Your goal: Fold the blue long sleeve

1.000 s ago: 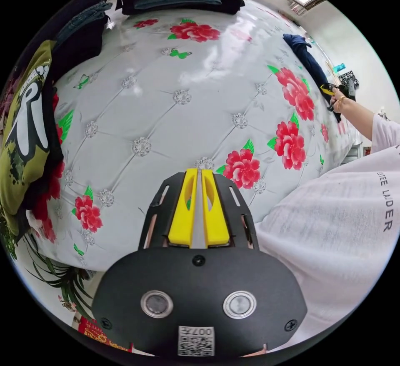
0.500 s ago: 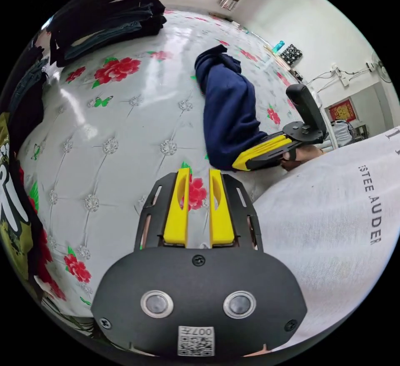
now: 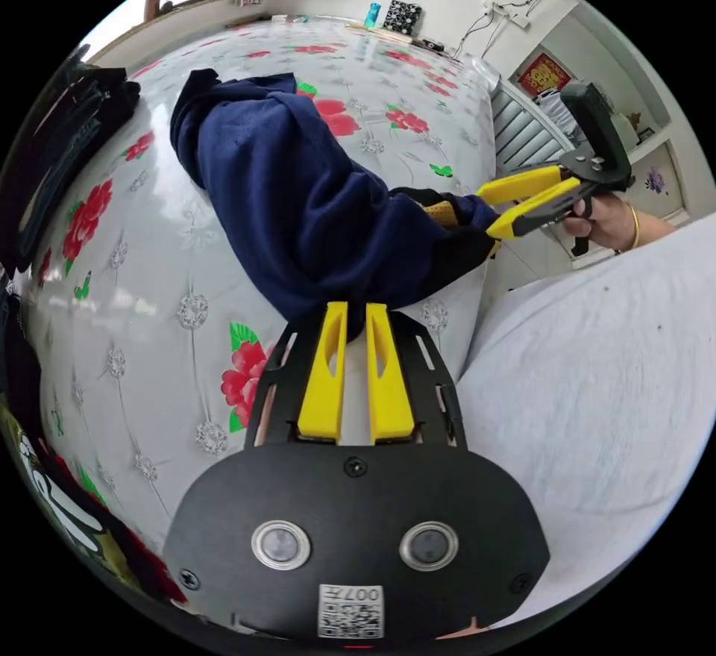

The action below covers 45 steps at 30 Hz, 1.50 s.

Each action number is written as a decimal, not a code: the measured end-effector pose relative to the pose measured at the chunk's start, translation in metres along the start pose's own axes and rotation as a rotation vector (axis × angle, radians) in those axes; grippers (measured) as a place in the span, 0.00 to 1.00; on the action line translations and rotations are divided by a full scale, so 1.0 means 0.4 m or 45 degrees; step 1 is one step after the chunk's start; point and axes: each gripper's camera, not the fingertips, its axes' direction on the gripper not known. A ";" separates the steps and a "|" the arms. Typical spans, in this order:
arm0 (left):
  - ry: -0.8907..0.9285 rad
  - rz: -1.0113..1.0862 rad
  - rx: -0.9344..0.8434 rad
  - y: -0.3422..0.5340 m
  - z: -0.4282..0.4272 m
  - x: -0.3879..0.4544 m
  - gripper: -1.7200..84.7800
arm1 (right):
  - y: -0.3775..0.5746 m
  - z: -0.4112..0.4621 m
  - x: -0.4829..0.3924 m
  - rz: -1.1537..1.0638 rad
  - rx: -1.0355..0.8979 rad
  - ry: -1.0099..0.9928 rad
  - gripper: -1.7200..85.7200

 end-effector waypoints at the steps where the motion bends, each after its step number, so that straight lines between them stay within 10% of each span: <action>1: 0.015 -0.002 -0.041 -0.009 0.001 -0.013 0.05 | 0.004 0.039 -0.026 -0.017 -0.051 -0.001 0.13; 20: -0.060 -1.005 0.627 0.431 -0.507 -0.536 0.01 | -0.205 -0.007 -0.505 -0.781 -0.023 -0.400 0.11; 33: 0.267 -0.946 0.369 0.513 -0.341 -0.398 0.13 | -0.497 0.138 -0.737 -1.022 -0.085 0.177 0.14; 45: 0.096 -0.820 0.080 0.380 -0.300 -0.412 0.02 | -0.627 0.447 -0.857 -1.186 -0.481 0.557 0.05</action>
